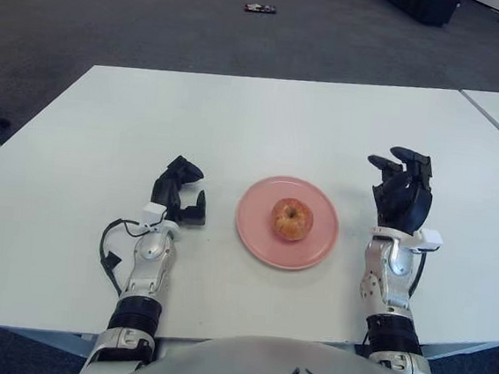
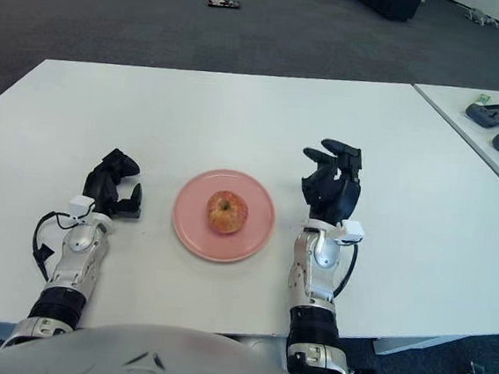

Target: Put the apple into the plate.

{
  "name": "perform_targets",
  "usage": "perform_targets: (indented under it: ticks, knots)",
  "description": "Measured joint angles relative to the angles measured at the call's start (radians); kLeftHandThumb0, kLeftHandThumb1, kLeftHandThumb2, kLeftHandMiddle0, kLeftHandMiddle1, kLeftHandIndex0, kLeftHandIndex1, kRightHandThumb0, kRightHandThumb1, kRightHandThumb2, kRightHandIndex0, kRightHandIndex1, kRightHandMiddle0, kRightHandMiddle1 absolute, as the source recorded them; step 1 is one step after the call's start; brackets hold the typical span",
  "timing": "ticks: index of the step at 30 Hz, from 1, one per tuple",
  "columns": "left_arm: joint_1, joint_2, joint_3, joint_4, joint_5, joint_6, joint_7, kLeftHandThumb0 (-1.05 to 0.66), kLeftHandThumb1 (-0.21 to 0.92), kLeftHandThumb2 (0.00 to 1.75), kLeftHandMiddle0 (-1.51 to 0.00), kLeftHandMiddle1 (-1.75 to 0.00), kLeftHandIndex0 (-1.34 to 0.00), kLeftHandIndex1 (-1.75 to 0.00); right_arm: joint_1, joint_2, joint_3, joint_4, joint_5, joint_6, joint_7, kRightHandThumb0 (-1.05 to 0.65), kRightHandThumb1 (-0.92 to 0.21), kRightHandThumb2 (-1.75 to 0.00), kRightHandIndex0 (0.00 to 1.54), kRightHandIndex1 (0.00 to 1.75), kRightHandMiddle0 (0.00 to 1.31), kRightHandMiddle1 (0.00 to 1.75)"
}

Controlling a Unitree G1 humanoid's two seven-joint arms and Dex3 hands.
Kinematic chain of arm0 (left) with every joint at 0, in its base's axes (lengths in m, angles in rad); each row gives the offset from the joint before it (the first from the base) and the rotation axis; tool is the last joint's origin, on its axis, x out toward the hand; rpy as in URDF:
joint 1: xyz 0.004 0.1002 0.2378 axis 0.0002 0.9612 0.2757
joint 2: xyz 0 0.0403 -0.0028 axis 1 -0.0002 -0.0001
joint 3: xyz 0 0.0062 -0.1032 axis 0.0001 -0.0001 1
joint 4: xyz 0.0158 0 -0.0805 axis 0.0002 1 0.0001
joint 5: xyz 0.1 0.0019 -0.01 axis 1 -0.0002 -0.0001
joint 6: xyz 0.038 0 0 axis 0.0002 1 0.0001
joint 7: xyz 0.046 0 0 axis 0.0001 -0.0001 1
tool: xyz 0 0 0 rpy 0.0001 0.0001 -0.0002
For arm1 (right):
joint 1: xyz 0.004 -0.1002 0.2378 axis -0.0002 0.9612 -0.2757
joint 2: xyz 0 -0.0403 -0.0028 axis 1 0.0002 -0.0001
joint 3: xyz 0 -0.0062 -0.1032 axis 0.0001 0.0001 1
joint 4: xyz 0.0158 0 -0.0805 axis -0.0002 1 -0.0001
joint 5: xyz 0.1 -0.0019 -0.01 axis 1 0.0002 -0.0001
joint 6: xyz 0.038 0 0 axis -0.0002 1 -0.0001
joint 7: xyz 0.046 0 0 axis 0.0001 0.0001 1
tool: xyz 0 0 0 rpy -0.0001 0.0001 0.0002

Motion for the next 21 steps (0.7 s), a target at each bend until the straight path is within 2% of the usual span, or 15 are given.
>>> perform_targets:
  ticks: [9, 16, 21]
  knots:
    - [0.0, 0.001, -0.003, 0.004, 0.01, -0.008, -0.001, -0.01, -0.06, 1.75, -0.92, -1.75, -0.66, -1.71, -0.003, 0.003, -0.039, -0.002, -0.04, 0.102, -0.002, -0.47, -0.35, -1.28, 0.78, 1.75, 0.58, 1.75]
    - [0.006, 0.0, -0.003, -0.006, 0.016, 0.0, 0.0, -0.01, -0.06, 1.75, -0.91, -1.75, -0.67, -1.71, 0.013, -0.057, -0.03, -0.003, -0.133, 0.216, 0.021, -0.46, -0.37, -1.26, 0.82, 1.75, 0.57, 1.75]
    - [0.008, -0.001, -0.002, -0.011, 0.016, 0.002, 0.0, -0.01, -0.06, 1.75, -0.91, -1.75, -0.66, -1.71, 0.022, -0.077, -0.028, -0.003, -0.164, 0.256, 0.038, -0.46, -0.38, -1.24, 0.79, 1.75, 0.56, 1.75]
